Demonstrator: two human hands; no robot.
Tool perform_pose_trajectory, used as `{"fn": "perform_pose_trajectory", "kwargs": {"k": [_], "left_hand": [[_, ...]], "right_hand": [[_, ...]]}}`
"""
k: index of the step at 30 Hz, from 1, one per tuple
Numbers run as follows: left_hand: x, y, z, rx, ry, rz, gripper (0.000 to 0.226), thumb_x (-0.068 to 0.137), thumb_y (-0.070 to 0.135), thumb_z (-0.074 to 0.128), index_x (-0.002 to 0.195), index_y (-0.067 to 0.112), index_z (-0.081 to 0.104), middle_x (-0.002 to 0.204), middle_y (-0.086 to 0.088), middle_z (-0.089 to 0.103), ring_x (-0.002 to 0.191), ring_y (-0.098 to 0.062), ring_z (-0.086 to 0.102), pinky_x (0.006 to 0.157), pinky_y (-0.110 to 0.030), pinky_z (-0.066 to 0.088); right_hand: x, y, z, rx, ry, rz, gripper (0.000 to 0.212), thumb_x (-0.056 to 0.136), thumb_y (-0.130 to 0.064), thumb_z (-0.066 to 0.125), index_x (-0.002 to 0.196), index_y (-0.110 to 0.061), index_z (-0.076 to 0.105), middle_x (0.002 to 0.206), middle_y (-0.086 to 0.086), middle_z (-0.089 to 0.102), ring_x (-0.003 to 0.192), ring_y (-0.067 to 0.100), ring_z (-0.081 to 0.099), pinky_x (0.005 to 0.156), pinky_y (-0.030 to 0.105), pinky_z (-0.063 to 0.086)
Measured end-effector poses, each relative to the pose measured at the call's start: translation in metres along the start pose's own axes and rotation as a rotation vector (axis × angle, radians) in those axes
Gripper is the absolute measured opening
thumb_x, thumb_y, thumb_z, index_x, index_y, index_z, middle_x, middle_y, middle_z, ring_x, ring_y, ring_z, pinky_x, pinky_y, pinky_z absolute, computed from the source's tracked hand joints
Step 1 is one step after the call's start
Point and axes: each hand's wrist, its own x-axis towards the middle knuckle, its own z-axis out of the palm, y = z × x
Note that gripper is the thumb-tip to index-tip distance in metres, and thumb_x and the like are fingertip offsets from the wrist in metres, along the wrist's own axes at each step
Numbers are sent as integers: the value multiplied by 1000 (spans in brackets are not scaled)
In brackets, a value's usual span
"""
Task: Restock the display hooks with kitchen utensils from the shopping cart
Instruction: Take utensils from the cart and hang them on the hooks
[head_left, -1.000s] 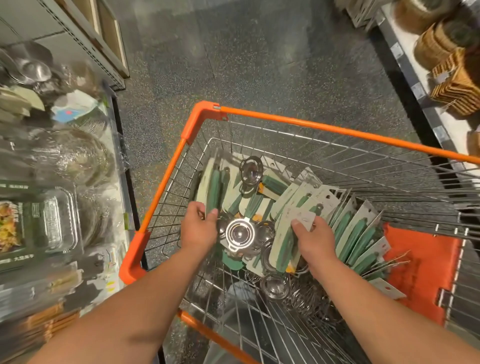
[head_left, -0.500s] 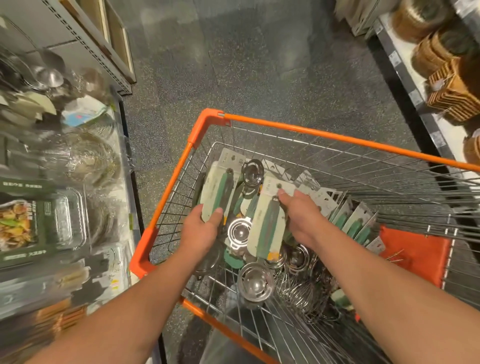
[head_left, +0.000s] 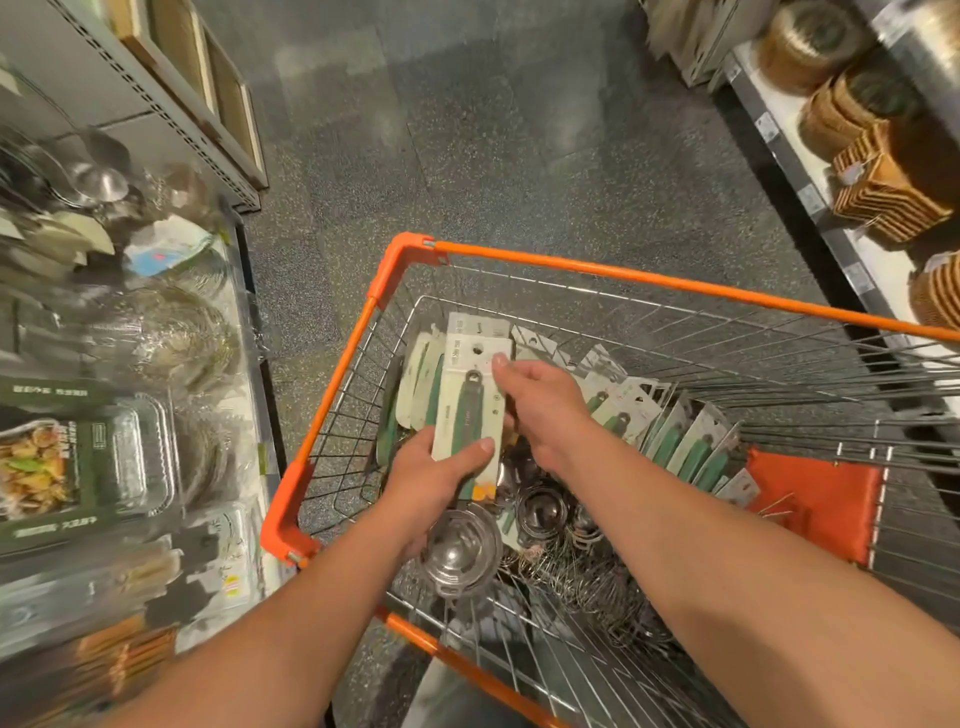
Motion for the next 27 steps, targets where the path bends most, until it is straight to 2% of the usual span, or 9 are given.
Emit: {"fn": "perform_pose_trajectory", "kwargs": {"k": [4, 9, 12, 14, 17, 19, 21, 24, 27], "left_hand": [[6, -8, -14, -125, 167, 12, 23, 90, 23, 80, 112, 25, 70, 106, -7, 79, 99, -30, 76, 93, -48, 61], [16, -11, -26, -58, 250, 41, 30, 91, 23, 79, 118, 22, 67, 113, -6, 76, 102, -27, 72, 94, -47, 59], [26, -10, -21, -42, 254, 23, 28, 89, 22, 81, 111, 24, 65, 110, -6, 75, 100, -29, 73, 94, -51, 60], [35, -13, -18, -24, 261, 0, 23, 88, 22, 82, 101, 27, 64, 107, -7, 75, 99, -30, 73, 94, -52, 60], [46, -19, -18, 11, 251, -22, 22, 89, 21, 81, 93, 30, 62, 103, -2, 73, 98, -28, 72, 94, -48, 59], [50, -23, -21, 16, 243, -45, 22, 88, 23, 82, 103, 25, 66, 106, -5, 75, 98, -27, 73, 94, -48, 60], [52, -25, -23, 3, 235, -67, 32, 88, 24, 82, 117, 18, 68, 109, -7, 76, 98, -27, 73, 94, -47, 60], [54, -26, -27, -6, 229, -78, 34, 91, 24, 79, 121, 16, 67, 109, -8, 75, 99, -27, 72, 86, -38, 58], [54, -24, -29, -20, 217, -90, 32, 90, 24, 80, 119, 16, 69, 108, -10, 77, 98, -31, 74, 92, -45, 60]], "right_hand": [[10, 6, -19, 6, 107, 73, 27, 103, -39, 60, 113, -15, 68, 114, 6, 71, 103, 19, 69, 92, 38, 61], [24, 2, -26, 172, 36, 330, 52, 103, -46, 57, 147, -19, 48, 140, 17, 56, 122, 32, 60, 96, 50, 58], [39, -2, -13, 295, -9, 457, 69, 99, -60, 57, 151, -18, 42, 141, 27, 53, 126, 41, 58, 90, 55, 57], [50, -2, -4, 378, 40, 519, 79, 94, -63, 61, 151, -12, 40, 136, 30, 55, 122, 43, 60, 93, 55, 56], [62, 0, 2, 442, 138, 570, 76, 93, -58, 67, 146, -8, 45, 124, 21, 61, 114, 36, 64, 93, 48, 58], [68, 4, 4, 414, 152, 586, 66, 94, -50, 69, 141, -8, 50, 110, 12, 60, 115, 27, 63, 94, 42, 57], [70, 9, 4, 333, 155, 612, 59, 92, -45, 72, 136, -10, 57, 99, 7, 57, 112, 21, 61, 83, 38, 55], [66, 23, 0, 112, 138, 602, 45, 87, -37, 74, 122, -10, 61, 118, 9, 59, 109, 23, 59, 80, 38, 52], [62, 44, -3, -48, 187, 513, 44, 78, -29, 80, 113, -6, 67, 115, 13, 68, 93, 25, 63, 80, 38, 57]]}}
